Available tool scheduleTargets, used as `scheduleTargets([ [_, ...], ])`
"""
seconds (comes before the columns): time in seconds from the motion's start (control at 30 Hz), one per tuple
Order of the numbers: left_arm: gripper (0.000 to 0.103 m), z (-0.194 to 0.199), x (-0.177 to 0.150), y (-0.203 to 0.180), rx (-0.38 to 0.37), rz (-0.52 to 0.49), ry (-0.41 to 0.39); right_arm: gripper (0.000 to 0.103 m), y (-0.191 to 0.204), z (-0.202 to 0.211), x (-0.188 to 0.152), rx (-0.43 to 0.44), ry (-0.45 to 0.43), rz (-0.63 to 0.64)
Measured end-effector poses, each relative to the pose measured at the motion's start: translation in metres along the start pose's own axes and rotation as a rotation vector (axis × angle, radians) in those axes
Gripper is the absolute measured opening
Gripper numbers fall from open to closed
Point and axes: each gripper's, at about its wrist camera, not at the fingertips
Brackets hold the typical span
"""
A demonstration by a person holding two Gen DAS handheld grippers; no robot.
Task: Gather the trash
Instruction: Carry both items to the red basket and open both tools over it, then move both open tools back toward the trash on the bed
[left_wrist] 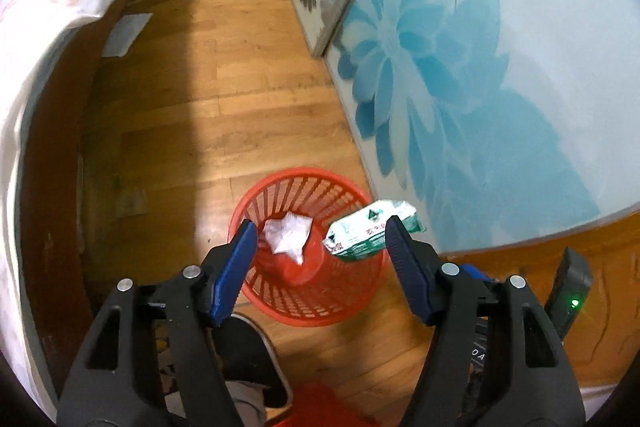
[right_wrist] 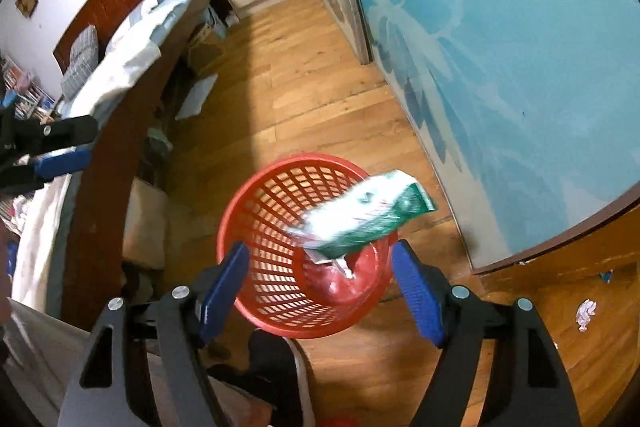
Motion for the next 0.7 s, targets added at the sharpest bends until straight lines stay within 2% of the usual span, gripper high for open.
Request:
scheduleTargets([
  [0.13, 0.067, 0.042, -0.009, 0.017, -0.015, 0.036, -0.132, 0.074, 0.016, 0.007, 0.009, 0.011, 0.003, 0.065],
  [0.23, 0.067, 0.070, -0.022, 0.042, -0.052, 0.110, -0.224, 0.074, 0.022, 0.010, 0.014, 0.022, 0.009, 0.055],
  [0.33, 0.067, 0.080, -0.030, 0.061, -0.071, 0.165, -0.254, 0.074, 0.025, 0.019, 0.012, 0.028, -0.009, 0.034],
  [0.43, 0.067, 0.099, -0.040, 0.072, -0.054, 0.178, -0.313, 0.074, 0.037, 0.029, 0.010, 0.045, -0.013, 0.047],
  [0.5, 0.067, 0.131, -0.054, 0.082, -0.034, 0.167, -0.406, 0.074, 0.057, 0.039, 0.013, 0.058, -0.030, 0.090],
  [0.6, 0.078, 0.191, -0.085, 0.114, 0.040, 0.174, -0.543, 0.075, 0.106, 0.061, 0.024, 0.082, -0.083, 0.180],
  [0.63, 0.083, 0.206, -0.093, 0.125, 0.062, 0.180, -0.575, 0.075, 0.137, 0.072, 0.032, 0.098, -0.114, 0.233],
  [0.7, 0.088, 0.245, -0.120, 0.161, 0.155, 0.201, -0.655, 0.078, 0.189, 0.089, 0.043, 0.126, -0.163, 0.315],
])
Point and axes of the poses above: each gripper's, at about its wrist camera, not at the fingertips, and z roughly against the way its jaws point, y to its left, x to its top, and after that the axes turned 11 degrees about y, right-handed
